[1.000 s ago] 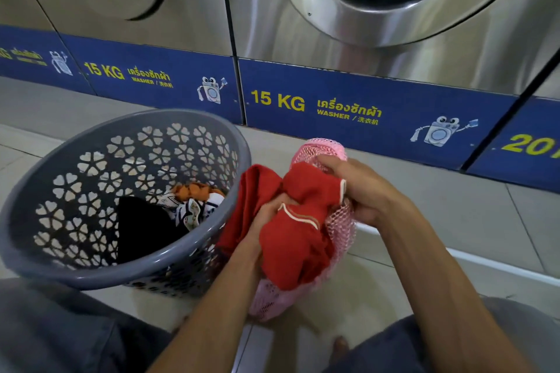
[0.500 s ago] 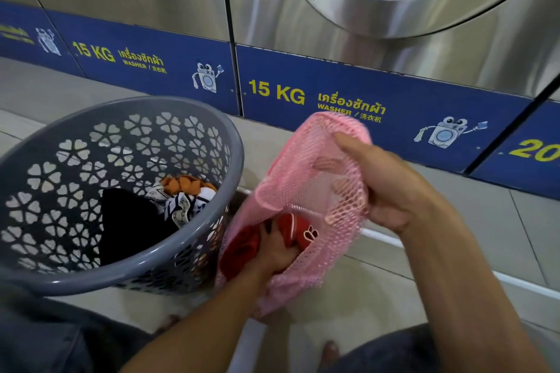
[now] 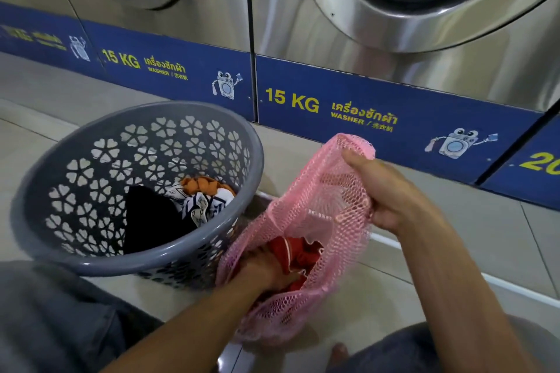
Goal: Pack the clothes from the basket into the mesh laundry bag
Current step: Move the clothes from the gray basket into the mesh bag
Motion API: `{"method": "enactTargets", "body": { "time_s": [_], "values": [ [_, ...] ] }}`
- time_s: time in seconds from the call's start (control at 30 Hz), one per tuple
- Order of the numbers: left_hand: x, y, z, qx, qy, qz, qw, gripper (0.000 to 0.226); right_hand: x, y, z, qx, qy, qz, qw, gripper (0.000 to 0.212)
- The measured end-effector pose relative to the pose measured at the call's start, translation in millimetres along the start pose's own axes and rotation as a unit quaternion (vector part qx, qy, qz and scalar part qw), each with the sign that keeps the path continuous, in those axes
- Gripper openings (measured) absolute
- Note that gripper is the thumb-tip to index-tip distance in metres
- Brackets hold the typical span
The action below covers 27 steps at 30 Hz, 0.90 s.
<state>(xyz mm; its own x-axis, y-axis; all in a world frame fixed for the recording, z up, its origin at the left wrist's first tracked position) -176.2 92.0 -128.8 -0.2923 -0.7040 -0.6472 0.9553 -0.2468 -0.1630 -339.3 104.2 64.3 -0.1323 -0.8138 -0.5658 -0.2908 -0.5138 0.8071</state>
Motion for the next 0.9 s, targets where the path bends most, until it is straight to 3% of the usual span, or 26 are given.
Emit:
{"method": "enactTargets", "body": {
  "time_s": [0.17,0.2,0.27,0.37,0.43,0.53,0.6,0.7,0.77,0.9],
  "values": [
    [-6,20,10,0.054,0.017,-0.017,0.998,0.124,1,9,12,-0.018,-0.018,0.021,0.999,0.028],
    [-10,26,12,0.066,0.020,-0.014,0.998,0.110,1,11,16,-0.018,-0.019,0.025,0.999,0.027],
    [-17,32,13,0.099,0.011,-0.019,0.995,0.061,0,14,22,-0.018,-0.013,0.024,0.999,0.026],
    [-20,35,12,0.166,0.019,-0.015,0.986,0.040,1,14,23,-0.041,-0.014,0.026,0.999,0.027],
    [-17,28,21,0.099,0.003,-0.027,0.995,0.039,8,11,20,-0.077,-0.022,0.038,0.996,0.032],
    [-9,15,51,-0.109,-0.081,-0.060,0.989,0.041,16,1,5,-0.134,-0.019,0.042,0.990,0.039],
    [-8,4,69,-0.244,-0.125,-0.063,0.960,0.034,22,-12,-7,-0.192,-0.006,0.025,0.981,0.047],
    [4,-22,73,-0.467,-0.119,-0.083,0.872,0.041,33,-26,-21,-0.220,0.009,0.013,0.975,0.038],
    [-2,-47,64,-0.514,-0.086,-0.148,0.840,0.051,39,-31,-26,-0.219,0.014,0.002,0.976,0.049],
    [-4,-53,8,-0.393,-0.055,-0.156,0.905,0.030,46,-34,-21,-0.207,0.007,-0.006,0.978,0.053]
  ]
}}
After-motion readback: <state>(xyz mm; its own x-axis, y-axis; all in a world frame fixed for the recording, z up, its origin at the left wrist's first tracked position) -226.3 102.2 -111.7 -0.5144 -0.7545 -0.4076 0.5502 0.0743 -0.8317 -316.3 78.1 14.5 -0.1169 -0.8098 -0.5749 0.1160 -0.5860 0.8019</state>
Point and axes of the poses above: each hand's wrist, its own x-axis towards the middle knuckle, its own z-axis out of the back of the hand, y = z × x, the point moved 6 cm from there along x, towards the middle knuckle, and after that the axes turned 5 degrees about -z, right-handed, at the moved point
